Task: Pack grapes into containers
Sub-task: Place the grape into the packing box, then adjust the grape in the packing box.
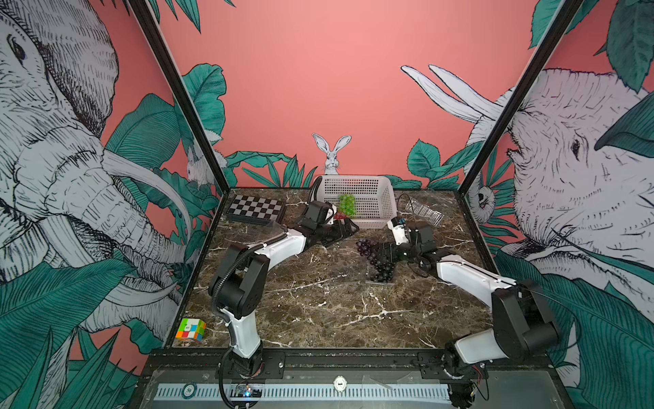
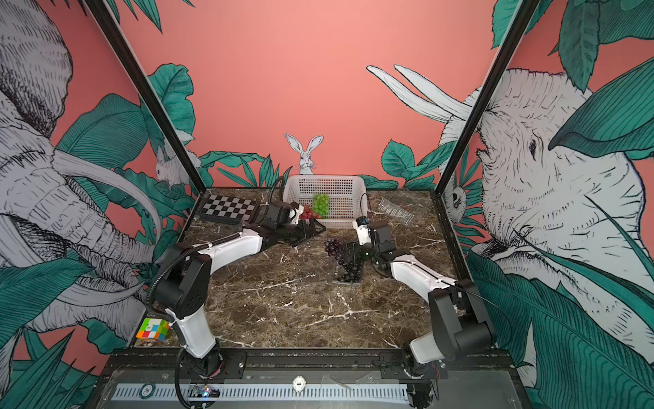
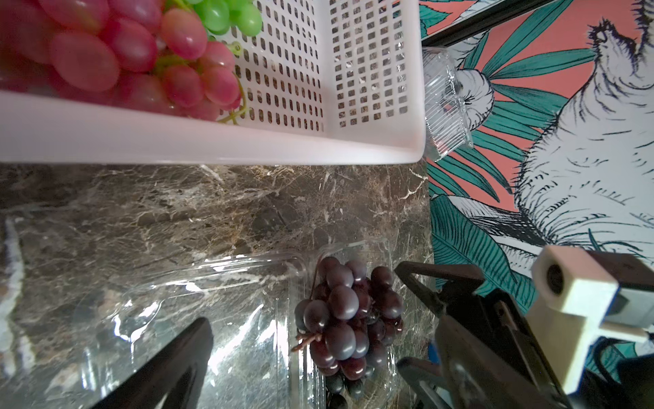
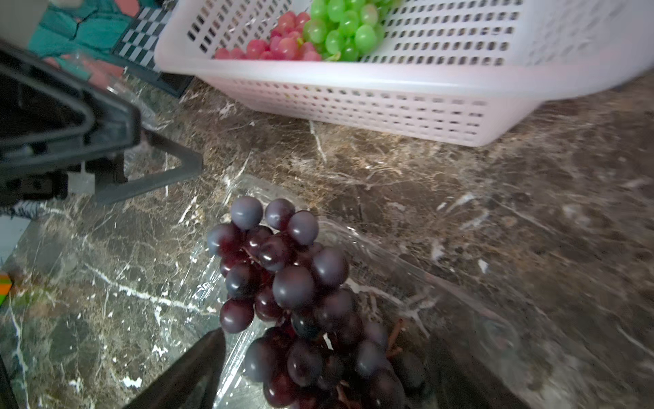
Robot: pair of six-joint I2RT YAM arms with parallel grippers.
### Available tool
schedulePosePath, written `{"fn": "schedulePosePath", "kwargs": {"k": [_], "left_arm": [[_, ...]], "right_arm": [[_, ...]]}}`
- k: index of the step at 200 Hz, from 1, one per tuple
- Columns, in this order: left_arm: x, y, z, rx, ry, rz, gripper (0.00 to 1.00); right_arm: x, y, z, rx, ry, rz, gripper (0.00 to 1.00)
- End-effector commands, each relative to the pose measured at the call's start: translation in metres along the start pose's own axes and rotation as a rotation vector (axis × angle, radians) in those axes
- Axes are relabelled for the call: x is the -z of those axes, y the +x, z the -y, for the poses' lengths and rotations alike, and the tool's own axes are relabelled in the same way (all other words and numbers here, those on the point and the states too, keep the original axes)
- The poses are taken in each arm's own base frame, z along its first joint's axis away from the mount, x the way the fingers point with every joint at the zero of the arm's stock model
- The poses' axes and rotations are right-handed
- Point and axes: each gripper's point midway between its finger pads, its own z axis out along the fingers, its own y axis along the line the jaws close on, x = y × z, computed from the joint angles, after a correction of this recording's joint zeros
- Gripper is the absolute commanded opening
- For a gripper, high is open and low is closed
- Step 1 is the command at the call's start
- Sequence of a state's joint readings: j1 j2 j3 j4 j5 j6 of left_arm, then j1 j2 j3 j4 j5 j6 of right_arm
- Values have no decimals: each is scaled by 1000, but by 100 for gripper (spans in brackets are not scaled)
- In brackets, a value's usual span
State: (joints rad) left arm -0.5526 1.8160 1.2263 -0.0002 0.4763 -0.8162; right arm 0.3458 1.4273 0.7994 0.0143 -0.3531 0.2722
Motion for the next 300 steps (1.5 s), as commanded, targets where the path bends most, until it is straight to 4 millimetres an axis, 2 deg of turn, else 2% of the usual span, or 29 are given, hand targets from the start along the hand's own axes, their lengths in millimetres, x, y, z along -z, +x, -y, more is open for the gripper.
{"fn": "schedulePosePath", "kwargs": {"k": [1,31,57,88,118,152,246,290,293,300], "left_arm": [[-3,-3,16,-19,36,0,100],[-10,3,21,-25,48,-19,100],[-12,7,27,-37,56,-27,100],[-17,10,31,-41,64,-39,100],[-18,11,35,-52,68,-40,99],[-22,12,34,-54,63,-43,99],[-37,2,39,-81,67,-49,99],[-35,8,39,-70,77,-70,100],[-35,9,40,-68,78,-71,99],[-34,9,41,-65,83,-73,100]], "right_arm": [[23,-12,25,-84,166,40,89],[33,14,47,-206,253,-46,81],[28,36,50,-283,234,-86,73],[17,46,57,-328,238,-102,61],[6,46,65,-369,222,-101,46],[-7,42,64,-386,185,-106,36],[-23,22,59,-383,123,-83,26],[-25,11,55,-413,99,-61,25],[-30,18,58,-424,104,-80,25],[-31,18,58,-437,101,-80,25]]}}
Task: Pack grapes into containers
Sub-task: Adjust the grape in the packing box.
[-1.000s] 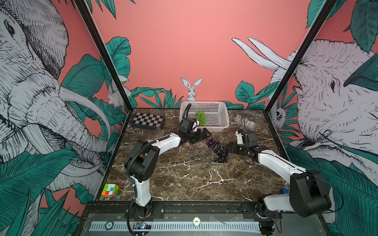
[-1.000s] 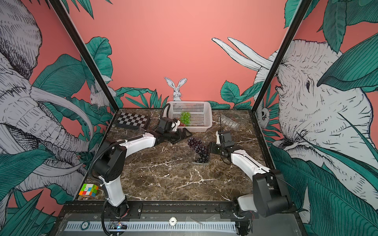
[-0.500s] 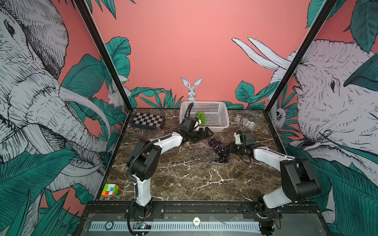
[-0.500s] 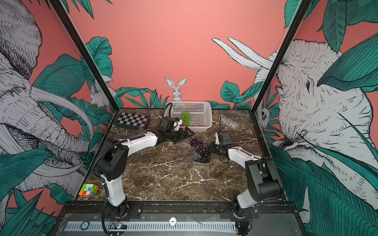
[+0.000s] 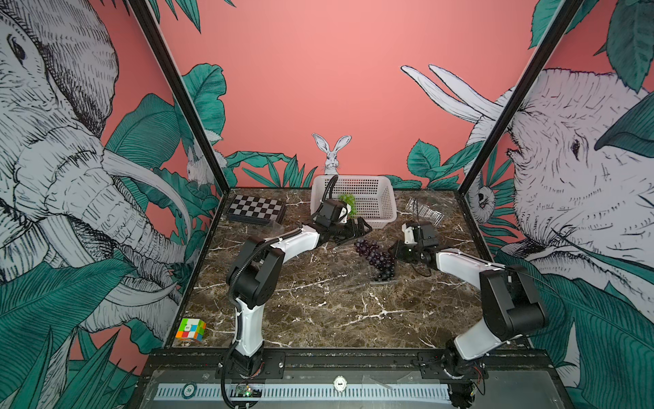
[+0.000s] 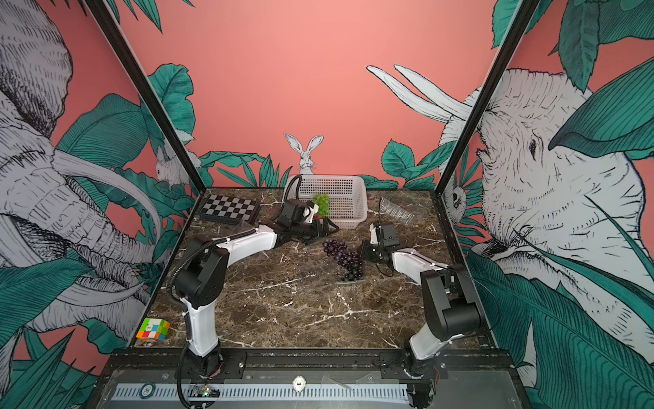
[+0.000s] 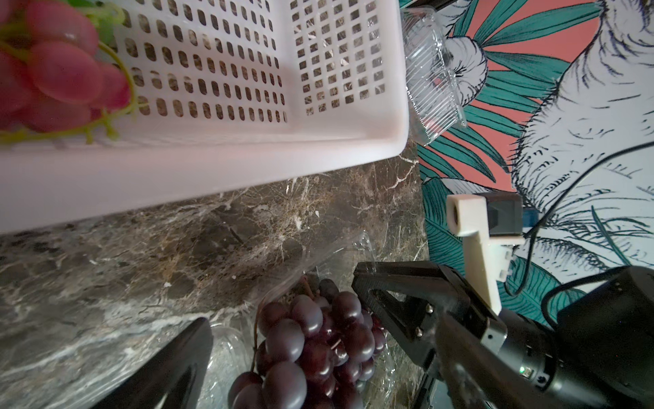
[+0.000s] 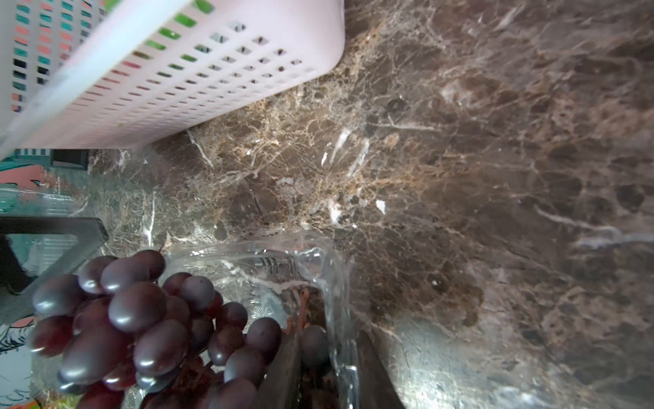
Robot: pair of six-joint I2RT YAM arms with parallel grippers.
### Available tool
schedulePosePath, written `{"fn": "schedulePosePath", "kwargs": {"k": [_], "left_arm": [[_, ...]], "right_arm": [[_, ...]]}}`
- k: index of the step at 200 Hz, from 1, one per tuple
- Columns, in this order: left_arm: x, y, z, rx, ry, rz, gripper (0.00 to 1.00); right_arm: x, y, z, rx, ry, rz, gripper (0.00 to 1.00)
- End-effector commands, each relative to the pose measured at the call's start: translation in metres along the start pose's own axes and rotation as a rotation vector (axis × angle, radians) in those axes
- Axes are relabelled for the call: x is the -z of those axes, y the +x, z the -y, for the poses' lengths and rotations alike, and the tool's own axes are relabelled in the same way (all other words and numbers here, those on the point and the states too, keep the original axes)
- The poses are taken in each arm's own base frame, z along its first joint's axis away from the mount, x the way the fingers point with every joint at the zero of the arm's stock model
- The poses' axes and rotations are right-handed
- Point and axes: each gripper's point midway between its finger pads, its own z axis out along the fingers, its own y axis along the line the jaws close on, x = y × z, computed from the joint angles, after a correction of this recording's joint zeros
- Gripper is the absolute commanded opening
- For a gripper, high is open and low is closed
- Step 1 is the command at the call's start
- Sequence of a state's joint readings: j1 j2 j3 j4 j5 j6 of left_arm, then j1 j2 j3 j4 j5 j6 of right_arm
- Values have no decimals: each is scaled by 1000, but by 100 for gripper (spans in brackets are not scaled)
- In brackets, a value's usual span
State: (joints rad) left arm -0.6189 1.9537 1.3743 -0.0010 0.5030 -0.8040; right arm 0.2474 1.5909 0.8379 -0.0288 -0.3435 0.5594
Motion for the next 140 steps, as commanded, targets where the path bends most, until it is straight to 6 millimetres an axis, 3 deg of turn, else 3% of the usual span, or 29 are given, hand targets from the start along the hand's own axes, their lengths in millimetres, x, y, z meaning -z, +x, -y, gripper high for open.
{"fn": "schedulePosePath", "kwargs": {"k": [1,48,140], "left_arm": [[7,2,16,-14,35,-9,100],[11,17,33,-31,55,-36,99],[23,38,45,-51,53,-50,100]], "right_arm": [[-6,-10,-4,-33,-26,19,25],[-11,-11,-5,-67,-34,20,28],[-7,-20,-7,-73,-22,33,38]]}}
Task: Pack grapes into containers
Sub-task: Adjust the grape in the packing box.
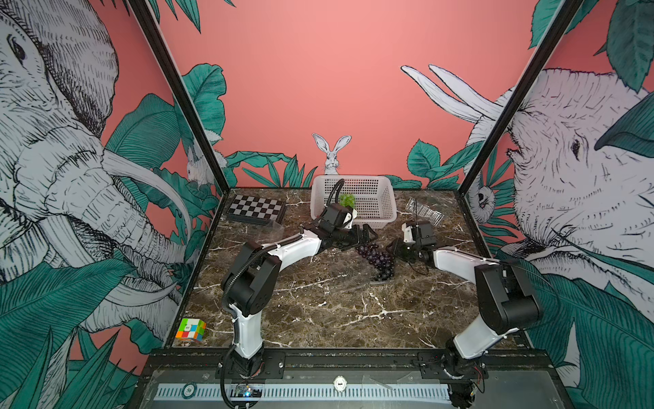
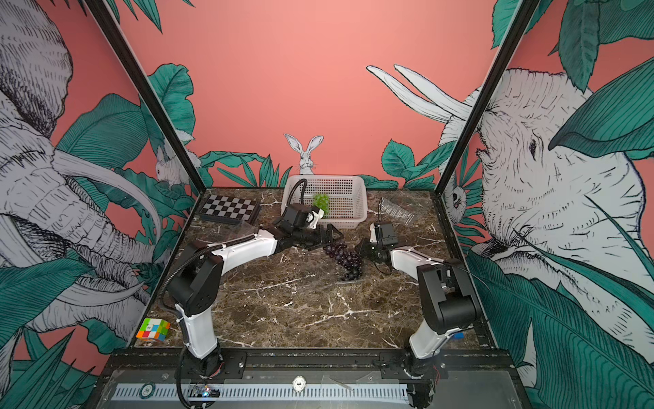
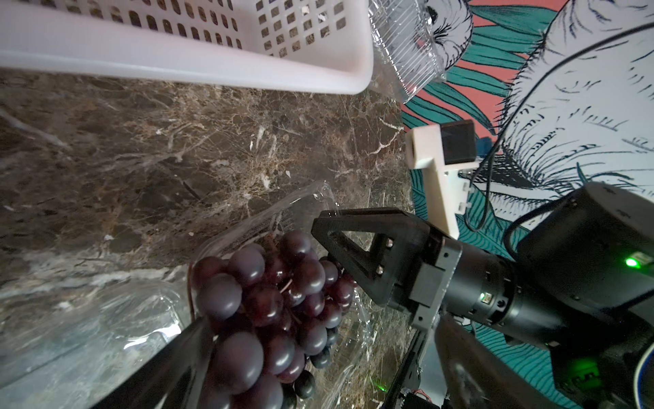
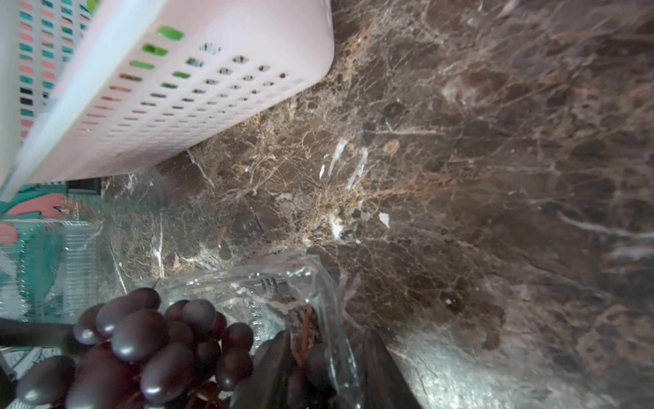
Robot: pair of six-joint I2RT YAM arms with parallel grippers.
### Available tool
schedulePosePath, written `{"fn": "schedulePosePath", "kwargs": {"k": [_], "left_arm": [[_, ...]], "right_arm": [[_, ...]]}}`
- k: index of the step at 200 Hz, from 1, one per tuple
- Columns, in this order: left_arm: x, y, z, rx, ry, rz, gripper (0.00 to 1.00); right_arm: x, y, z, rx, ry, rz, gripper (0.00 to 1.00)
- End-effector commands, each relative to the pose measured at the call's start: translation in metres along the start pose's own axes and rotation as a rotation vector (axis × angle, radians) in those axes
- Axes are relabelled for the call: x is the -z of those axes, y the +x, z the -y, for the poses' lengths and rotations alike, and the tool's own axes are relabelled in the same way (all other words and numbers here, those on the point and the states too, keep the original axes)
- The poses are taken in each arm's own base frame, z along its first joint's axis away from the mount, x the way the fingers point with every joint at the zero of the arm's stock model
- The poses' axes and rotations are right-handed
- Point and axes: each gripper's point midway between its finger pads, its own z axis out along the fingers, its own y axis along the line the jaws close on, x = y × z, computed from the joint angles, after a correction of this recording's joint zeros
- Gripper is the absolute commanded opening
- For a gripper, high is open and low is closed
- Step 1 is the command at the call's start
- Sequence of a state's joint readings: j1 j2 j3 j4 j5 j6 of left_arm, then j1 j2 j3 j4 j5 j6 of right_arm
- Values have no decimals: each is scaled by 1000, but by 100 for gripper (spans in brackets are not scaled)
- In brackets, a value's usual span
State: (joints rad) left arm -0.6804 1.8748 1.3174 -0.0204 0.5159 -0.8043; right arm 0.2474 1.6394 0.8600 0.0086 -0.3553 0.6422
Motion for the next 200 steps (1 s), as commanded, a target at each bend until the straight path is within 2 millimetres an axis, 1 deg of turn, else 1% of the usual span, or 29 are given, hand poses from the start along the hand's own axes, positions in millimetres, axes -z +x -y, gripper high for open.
{"fn": "schedulePosePath", "kwargs": {"k": [1,13,14,16,21,31,76,124,156,200], "left_arm": [[14,5,18,-17,19,5,100],[14,6,16,-14,15,2,100],[11,12,20,-22,20,-10,100],[8,16,24,-28,24,-20,99],[7,19,26,-33,29,-24,99],[4,23,25,-32,24,-33,99],[-2,30,20,-13,22,-47,100],[-3,40,26,-16,30,-64,99],[-12,52,32,-3,47,-92,100],[-20,60,40,-2,61,-107,100]], "right_arm": [[3,-14,-7,6,-8,30,38],[4,-16,-8,7,-9,34,39],[4,-15,-8,7,-9,32,40],[4,-16,-8,6,-7,33,40],[4,-16,-8,8,-8,34,41],[4,-16,-9,8,-8,33,41],[5,-16,-8,10,-3,31,44],[-1,-17,-11,-22,-32,38,45],[-6,-18,-11,-37,-41,37,45],[-5,-19,-12,-41,-45,42,45]]}}
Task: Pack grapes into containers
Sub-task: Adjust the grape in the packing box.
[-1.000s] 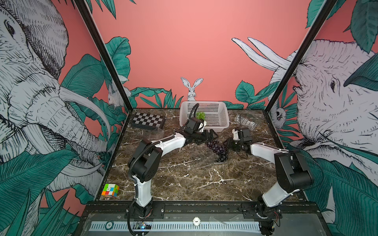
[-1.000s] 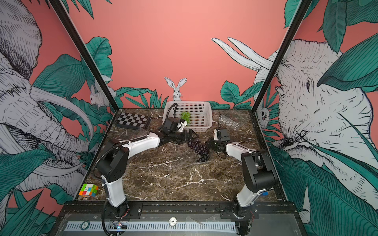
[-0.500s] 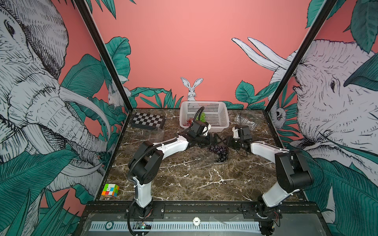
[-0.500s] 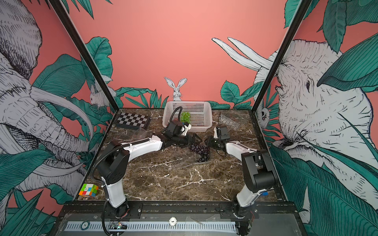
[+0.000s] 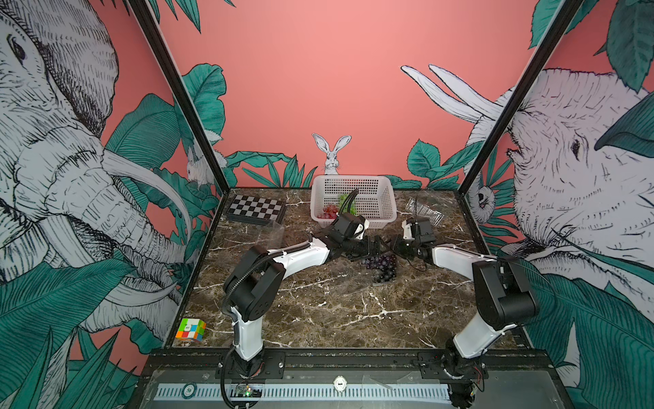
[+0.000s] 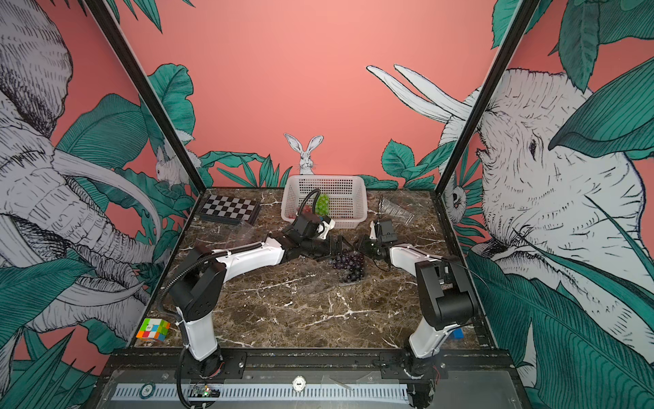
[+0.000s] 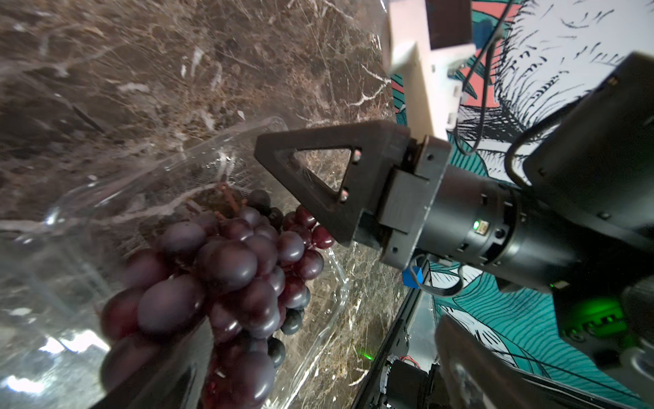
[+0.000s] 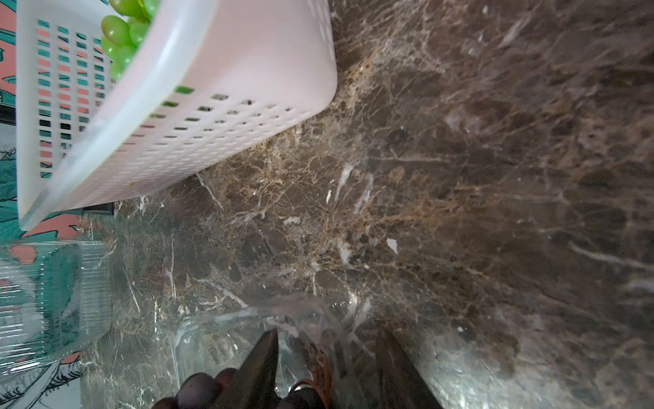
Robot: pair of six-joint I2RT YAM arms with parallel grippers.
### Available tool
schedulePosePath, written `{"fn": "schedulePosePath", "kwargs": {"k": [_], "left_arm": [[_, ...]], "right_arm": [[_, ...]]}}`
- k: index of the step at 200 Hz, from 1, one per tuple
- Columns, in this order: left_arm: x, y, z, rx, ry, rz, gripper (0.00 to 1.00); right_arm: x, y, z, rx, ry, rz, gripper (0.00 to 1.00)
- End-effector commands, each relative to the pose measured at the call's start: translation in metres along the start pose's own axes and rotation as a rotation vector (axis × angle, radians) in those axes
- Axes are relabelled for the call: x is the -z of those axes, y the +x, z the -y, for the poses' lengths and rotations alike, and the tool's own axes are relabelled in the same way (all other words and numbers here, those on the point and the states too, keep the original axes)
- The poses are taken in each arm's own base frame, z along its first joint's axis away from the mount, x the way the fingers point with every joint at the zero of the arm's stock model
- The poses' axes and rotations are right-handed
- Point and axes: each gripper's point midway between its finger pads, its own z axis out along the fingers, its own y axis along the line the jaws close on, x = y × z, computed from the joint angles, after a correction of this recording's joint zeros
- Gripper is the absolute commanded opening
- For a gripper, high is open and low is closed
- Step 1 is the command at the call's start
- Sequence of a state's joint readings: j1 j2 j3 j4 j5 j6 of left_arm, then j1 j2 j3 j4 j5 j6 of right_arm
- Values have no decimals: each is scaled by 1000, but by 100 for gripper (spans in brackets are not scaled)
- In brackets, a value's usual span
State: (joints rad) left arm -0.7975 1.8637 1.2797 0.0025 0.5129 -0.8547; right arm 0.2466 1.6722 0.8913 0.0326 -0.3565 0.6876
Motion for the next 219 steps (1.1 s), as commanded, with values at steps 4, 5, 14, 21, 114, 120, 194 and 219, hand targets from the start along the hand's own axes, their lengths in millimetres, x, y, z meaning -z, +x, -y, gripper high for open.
{"fn": "schedulePosePath", "kwargs": {"k": [4,5,14,21,114,120,194,219], "left_arm": [[-2,9,11,9,27,-18,99],[-2,10,11,9,27,-19,100],[-4,12,12,13,29,-24,100],[-6,13,12,15,32,-26,100],[-18,20,22,12,62,-45,100],[-17,19,23,2,60,-42,100],[10,-4,13,-47,-4,7,100],[17,-8,2,-35,-23,18,99]], "right_arm": [[1,-9,-8,-2,-34,25,45],[1,-9,-8,-2,-33,26,45],[1,-9,-8,-3,-33,26,45],[1,-9,-9,-5,-33,28,45],[1,-12,-10,-19,-40,32,49],[2,-11,-10,-9,-37,28,49],[13,-5,-2,116,25,4,44],[8,-4,-4,66,-4,18,39]]}}
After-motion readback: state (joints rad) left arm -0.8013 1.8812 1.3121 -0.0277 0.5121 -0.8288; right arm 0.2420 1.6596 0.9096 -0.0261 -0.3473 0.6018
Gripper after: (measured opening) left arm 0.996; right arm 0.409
